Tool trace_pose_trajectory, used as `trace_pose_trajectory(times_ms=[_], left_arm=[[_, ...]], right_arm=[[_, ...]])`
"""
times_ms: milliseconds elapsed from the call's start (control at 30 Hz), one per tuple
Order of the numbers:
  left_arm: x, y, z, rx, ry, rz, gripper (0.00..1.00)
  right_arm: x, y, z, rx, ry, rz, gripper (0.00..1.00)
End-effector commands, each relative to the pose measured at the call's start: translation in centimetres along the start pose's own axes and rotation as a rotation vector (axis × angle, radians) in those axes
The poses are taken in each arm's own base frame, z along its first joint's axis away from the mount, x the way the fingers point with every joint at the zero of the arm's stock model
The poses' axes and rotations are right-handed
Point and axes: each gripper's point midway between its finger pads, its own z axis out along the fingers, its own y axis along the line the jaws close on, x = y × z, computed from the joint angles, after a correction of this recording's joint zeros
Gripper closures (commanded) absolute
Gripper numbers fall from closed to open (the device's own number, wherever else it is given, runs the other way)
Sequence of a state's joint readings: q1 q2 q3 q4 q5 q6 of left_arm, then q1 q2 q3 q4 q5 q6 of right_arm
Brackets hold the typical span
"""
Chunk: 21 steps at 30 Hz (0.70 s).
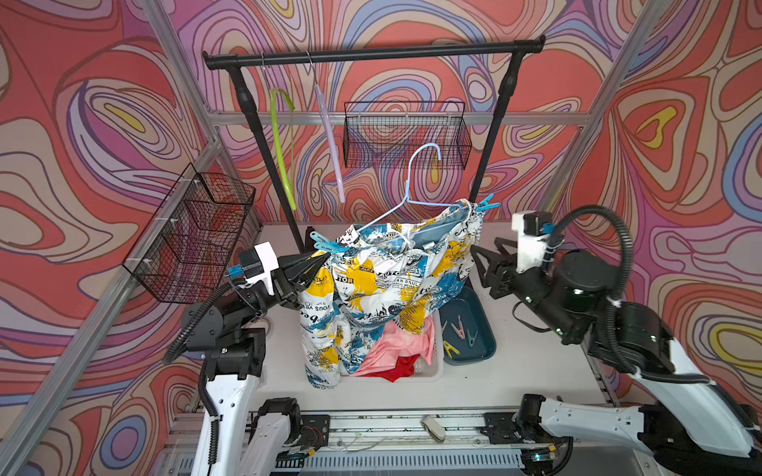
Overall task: Remove the clothespins securing shorts to the hanger
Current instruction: Adjust the shorts in the basket.
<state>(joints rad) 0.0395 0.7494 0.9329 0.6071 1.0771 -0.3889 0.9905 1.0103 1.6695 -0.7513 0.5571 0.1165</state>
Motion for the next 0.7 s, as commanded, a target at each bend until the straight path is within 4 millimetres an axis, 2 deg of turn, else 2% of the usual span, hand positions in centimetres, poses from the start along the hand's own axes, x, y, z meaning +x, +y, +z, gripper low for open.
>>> trace_pose_trajectory(times_ms=[0, 133, 200, 333, 433, 567, 667], left_arm=[[-1.7, -0.4, 0.2, 0.015, -0.022, 0.056, 1.00], [-1.5, 0.1, 0.5, 0.021, -0.019, 0.044, 1.00], [-1.2, 0.3, 0.6, 0.026, -0.013, 0.036, 1.00], [-0.6, 0.8, 0.9, 0.037, 0.003, 0.023, 1.00], [-0.4, 0.8, 0.9, 0.039, 0.012, 0.025, 1.00], [0.1, 0.9, 0.9, 0.035, 0.047, 0.027, 1.00], [0.4, 1.1, 0.9, 0.028, 0.066, 0.028, 1.00]], right_arm=[[-3.1, 1.1, -0.2, -0.053, -0.040, -0.219, 0.39], [-2.3, 2.8, 4.0, -0.026, 0.047, -0.356, 0.39], [-3.0, 2.5, 5.3, -0.067, 0.035, -0.334, 0.39], [-4.3, -1.7, 9.1, -0.142, 0.035, -0.221, 0.38], [-4.1, -2.8, 11.9, -0.185, 0.061, -0.220, 0.37], [-5.3, -2.9, 13.0, -0.304, 0.011, -0.199, 0.35], [-6.2, -5.9, 13.1, -0.416, -0.030, -0.081, 0.36]])
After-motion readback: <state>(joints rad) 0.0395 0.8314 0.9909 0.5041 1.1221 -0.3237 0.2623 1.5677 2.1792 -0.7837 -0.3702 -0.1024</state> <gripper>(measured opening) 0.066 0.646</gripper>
